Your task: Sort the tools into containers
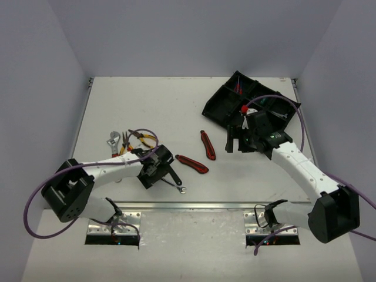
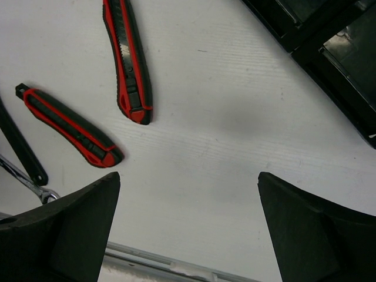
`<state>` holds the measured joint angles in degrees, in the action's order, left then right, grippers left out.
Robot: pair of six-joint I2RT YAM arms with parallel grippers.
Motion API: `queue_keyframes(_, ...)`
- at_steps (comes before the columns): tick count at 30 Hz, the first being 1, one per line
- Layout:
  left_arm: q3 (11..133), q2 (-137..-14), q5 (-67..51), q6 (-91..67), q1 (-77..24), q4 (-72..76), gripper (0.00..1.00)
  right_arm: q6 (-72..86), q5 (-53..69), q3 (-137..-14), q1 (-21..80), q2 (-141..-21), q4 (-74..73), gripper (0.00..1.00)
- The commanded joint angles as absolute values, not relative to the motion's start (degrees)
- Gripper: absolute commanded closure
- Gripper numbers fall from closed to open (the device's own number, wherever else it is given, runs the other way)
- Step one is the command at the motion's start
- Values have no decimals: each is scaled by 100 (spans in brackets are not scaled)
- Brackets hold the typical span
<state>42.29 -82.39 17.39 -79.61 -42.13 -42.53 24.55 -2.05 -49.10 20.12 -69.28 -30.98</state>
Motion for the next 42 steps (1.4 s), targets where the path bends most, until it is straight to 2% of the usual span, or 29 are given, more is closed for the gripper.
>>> queue_keyframes(1, 4935, -8899, 1764, -8227, -4468, -4931, 40, 2338, -492, -4892, 2007, -6806, -2839, 1)
queue_keyframes(6, 5046, -9300, 1562, -8297, -4579, -4864, 41, 2338, -495, -4801, 2004, -6701, -2830, 1)
queue_keyframes(11, 5171, -9623, 1283, -8253, -4612, -4790, 56, 2347, -427, -4746, 1995, -6636, -2777, 1)
queue_keyframes(15, 5144, -9826, 1148, -8275, -4649, -4788, 72, 2338, -454, -4716, 1994, -6573, -2773, 1)
queue_keyframes(17, 5036, -9826, 1090, -8294, -4649, -4737, 81, 2338, -479, -4696, 1987, -6529, -2754, 1)
queue_keyframes(19, 4875, -9758, 1074, -8351, -4658, -4671, 97, 2338, -464, -4658, 1986, -6486, -2714, 1)
queue_keyframes(20, 4765, -9701, 1088, -8371, -4658, -4623, 99, 2343, -450, -4653, 1986, -6481, -2700, 1)
queue_keyframes(27, 4318, -9017, 1411, -8017, -4653, -4341, 100, 2331, -60, -4638, 1986, -6556, -2609, 1)
queue_keyframes(30, 4231, -8615, 1809, -7631, -4712, -4240, 100, 2154, 1010, -4509, 1987, -6511, -2254, 1)
queue_keyframes(31, 4115, -8400, 2024, -7576, -4725, -4197, 100, 2160, 1940, -4435, 1993, -6492, -2064, 1)
queue_keyframes(34, 3841, -7433, 2267, -7262, -4729, -3881, 100, 2262, 3094, -4258, 2035, -6479, -1431, 1)
queue_keyframes(38, 3641, -6378, 2250, -6604, -4729, -3141, 100, 2685, 4179, -3968, 2182, -6510, -485, 1)
queue_keyframes(42, 3963, -6076, 2193, -6251, -4729, -2959, 100, 3636, 4230, -3272, 2901, -6563, 1036, 2)
